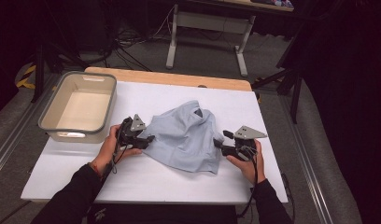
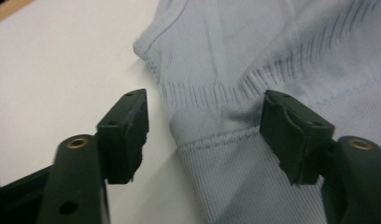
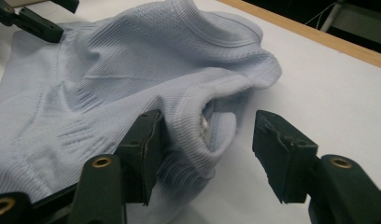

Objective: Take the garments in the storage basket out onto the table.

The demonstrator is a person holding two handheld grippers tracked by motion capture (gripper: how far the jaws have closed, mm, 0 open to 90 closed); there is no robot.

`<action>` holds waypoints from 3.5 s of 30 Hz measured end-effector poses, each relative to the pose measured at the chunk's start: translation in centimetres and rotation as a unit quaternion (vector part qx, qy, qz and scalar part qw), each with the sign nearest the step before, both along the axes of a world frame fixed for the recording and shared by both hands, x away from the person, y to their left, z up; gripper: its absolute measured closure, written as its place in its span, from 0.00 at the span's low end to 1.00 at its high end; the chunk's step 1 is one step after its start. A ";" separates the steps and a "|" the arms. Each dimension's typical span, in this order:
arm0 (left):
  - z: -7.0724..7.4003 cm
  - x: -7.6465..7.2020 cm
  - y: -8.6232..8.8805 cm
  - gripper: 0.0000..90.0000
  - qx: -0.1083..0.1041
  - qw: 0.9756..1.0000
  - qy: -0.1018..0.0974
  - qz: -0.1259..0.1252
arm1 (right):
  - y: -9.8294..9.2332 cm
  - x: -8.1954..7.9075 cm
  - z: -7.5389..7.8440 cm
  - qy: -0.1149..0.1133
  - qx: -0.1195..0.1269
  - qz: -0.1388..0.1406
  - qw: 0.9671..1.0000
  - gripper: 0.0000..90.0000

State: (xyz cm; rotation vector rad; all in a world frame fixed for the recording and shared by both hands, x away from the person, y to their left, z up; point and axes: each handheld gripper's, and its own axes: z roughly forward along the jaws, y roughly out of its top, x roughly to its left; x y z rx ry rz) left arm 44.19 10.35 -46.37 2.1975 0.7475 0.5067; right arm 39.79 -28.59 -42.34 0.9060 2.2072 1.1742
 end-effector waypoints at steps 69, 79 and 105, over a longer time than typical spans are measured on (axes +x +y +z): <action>-0.3 2.5 -0.4 0.86 0.022 1.000 0.012 -0.012 | 2.0 4.2 -2.3 0.133 0.026 -0.002 0.991 0.59; 0.3 1.6 -0.2 0.92 0.015 1.000 -0.010 0.001 | 2.5 3.3 -2.7 0.105 0.003 0.012 0.994 0.83; 0.2 0.2 0.5 0.77 0.025 0.999 -0.017 0.014 | 1.7 3.1 -2.6 0.052 -0.007 -0.049 0.997 0.72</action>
